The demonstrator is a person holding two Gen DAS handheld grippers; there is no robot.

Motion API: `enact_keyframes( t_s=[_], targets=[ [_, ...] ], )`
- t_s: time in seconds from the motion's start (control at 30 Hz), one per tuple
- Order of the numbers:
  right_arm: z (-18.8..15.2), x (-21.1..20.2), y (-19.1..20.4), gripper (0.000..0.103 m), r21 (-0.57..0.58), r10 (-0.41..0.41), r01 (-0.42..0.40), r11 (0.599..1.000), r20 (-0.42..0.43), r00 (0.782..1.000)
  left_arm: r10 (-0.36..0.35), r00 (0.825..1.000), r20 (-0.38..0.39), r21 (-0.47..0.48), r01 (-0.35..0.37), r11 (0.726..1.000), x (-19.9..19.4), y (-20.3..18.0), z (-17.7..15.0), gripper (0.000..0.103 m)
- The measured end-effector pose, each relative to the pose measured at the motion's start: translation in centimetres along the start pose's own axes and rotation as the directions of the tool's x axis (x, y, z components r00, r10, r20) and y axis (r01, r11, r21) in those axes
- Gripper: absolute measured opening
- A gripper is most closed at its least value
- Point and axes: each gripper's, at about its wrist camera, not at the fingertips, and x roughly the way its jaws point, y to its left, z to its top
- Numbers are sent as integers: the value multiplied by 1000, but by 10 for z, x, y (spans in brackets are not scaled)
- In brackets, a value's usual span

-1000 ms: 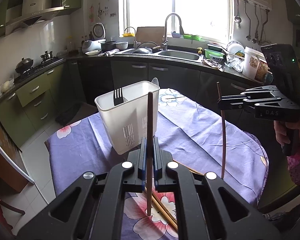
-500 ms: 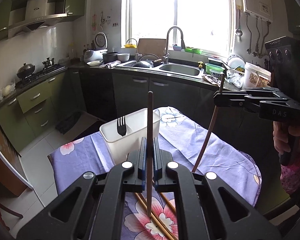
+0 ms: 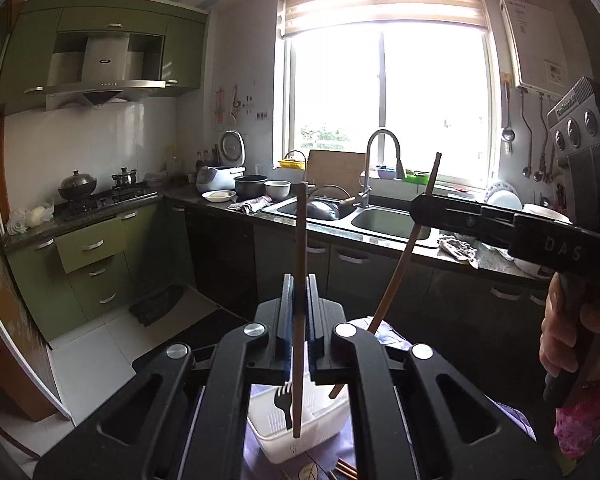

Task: Organize utensils
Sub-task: 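Carry both chopsticks over the caddy and release them inside, then lower both tools back toward the remaining chopsticks on the cloth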

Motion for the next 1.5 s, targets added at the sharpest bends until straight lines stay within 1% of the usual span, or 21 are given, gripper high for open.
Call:
enact_keyframes(
  t_s=[0.07,0.13,0.2,0.33,0.47,0.53,0.7,0.8,0.83,0.93,1.0,1.03,1.07,1.1,1.13,1.17,1.23,1.3,1.37,1.43,1.5],
  targets=[
    [-1,21,-6,6,2,-24,24,1000,-30,999,30,1000,-1,-8,-30,1000,15,5,-6,5],
    [-6,41,-9,6,1,-37,38,999,-73,997,44,999,-21,-16,-44,999,30,10,-16,5],
    [-18,58,-12,6,-10,-44,43,999,-120,992,55,997,-51,-20,-56,998,42,14,-28,5],
    [-45,82,-24,6,-13,-61,59,998,-178,982,87,991,-100,-10,-88,996,57,17,-56,5],
    [-72,99,-32,6,-8,-64,64,998,-219,974,119,985,-125,8,-119,993,64,12,-77,5],
    [-88,102,-33,6,-15,-67,65,998,-231,971,123,984,-132,3,-124,992,66,12,-82,6],
    [-106,106,-34,6,-25,-70,66,998,-254,965,133,981,-144,-3,-135,991,67,9,-86,6],
    [-111,102,-31,9,-30,-69,63,998,-256,964,148,980,-137,15,-147,989,64,6,-87,6],
    [-111,101,-30,13,-30,-70,64,997,-255,964,150,979,-137,20,-149,989,64,5,-86,7],
    [-110,93,-26,15,-28,-68,63,998,-242,968,155,978,-137,22,-154,988,60,1,-83,16],
    [-108,83,-24,15,-27,-61,57,998,-229,971,161,978,-131,25,-159,987,56,0,-82,17],
    [-106,77,-25,17,-24,-56,52,998,-224,973,162,978,-130,28,-160,987,53,-2,-81,18],
    [-105,71,-24,21,-23,-51,47,999,-215,975,164,978,-130,30,-162,986,50,-3,-80,20],
    [-105,62,-23,22,-26,-48,44,999,-202,978,167,977,-129,31,-165,986,47,-5,-81,23],
    [-107,54,-22,22,-31,-47,42,999,-194,980,170,977,-127,31,-167,985,42,-6,-81,27],
    [-108,45,-21,22,-34,-45,39,999,-188,981,169,977,-127,29,-167,986,38,-6,-81,29],
    [-116,27,-21,22,-33,-36,30,999,-186,982,160,978,-137,15,-160,987,27,-8,-87,30],
    [-127,13,-20,25,-37,-41,34,999,-197,979,152,974,-165,-6,-155,988,17,-8,-96,30],
    [-146,-1,-23,31,-33,-45,39,999,-216,975,134,967,-216,-28,-143,989,10,-7,-112,30],
    [-168,-9,-27,31,-32,-52,45,998,-245,968,133,951,-278,-48,-152,987,5,-7,-132,30],
    [-191,-12,-32,31,-31,-65,59,998,-281,958,122,930,-347,-70,-155,985,6,-4,-155,30]
  ],
)
